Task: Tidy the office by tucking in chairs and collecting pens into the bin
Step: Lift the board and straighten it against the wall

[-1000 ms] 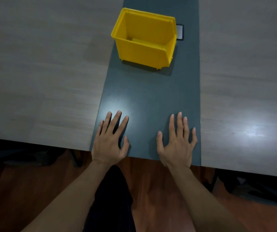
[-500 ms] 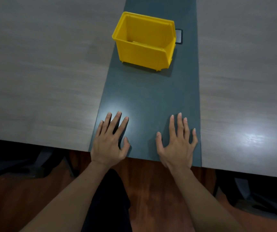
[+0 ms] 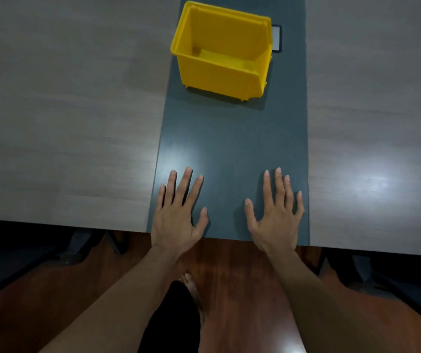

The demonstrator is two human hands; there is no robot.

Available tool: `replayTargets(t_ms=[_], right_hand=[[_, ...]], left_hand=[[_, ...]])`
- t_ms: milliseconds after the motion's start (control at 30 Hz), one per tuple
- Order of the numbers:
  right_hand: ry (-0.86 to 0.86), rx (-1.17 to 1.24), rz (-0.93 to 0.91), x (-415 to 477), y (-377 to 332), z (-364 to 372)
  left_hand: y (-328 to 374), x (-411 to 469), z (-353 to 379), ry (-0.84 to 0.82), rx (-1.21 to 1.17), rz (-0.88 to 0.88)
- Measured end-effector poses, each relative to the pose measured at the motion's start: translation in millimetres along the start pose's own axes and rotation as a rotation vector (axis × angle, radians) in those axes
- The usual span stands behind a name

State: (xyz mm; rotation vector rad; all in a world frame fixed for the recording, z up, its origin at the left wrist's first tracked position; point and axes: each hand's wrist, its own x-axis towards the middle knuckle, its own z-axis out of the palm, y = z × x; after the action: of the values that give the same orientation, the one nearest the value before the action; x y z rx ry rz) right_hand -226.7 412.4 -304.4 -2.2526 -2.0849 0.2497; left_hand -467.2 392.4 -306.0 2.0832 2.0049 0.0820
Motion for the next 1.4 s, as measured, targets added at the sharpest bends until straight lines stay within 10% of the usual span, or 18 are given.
replayTargets(t_ms=[467,767,1400], right_hand=[[-0.081,0.054,-0.002,5,0,-1],[-0.522,0.145,0.067,20,-9,-120],[-0.231,0.354,-0.162,-102,-54,-264]], left_hand=[[-4,3,-2,-0.069,-0.052,0.017],[-16,5,-111,-0.434,-0.212,-0.002],[-9,-145,-291,-0.063,-0.382,-0.087]])
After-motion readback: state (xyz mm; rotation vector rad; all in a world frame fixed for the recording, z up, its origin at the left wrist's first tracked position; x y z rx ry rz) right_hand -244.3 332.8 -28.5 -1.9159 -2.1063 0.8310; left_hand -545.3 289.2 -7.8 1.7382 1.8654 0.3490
